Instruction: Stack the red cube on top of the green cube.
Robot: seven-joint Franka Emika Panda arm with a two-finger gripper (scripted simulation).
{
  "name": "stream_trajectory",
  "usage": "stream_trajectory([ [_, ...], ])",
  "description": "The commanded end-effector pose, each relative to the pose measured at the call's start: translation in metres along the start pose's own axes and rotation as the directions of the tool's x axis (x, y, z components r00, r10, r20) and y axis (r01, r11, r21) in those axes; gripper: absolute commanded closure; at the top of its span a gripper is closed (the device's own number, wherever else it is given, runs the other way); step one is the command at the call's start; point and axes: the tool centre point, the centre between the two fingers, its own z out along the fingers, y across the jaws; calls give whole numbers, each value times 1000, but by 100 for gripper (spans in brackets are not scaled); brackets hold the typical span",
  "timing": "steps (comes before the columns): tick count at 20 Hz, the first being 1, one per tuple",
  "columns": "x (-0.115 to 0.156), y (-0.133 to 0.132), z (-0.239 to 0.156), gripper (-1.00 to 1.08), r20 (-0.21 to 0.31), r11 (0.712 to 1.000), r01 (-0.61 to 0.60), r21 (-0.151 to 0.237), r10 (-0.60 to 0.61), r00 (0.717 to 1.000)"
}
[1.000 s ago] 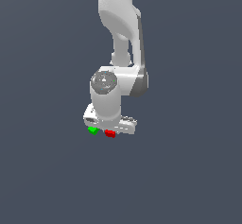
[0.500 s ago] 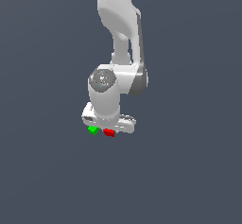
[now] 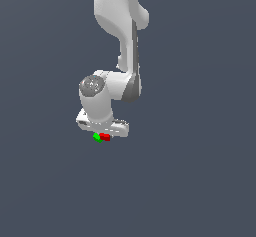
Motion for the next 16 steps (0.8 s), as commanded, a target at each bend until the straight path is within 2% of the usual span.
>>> stream_trajectory([
  [1,-6,20,10,108,0,1000,-1,0,1,1000],
  [6,-14,45,23,108,0,1000,-1,0,1,1000],
  [11,-14,50,26,108,0,1000,0,0,0,1000],
  [12,-14,50,26,-92,0,1000,0,0,0,1000],
  [16,-14,50,26,-92,0,1000,0,0,0,1000],
])
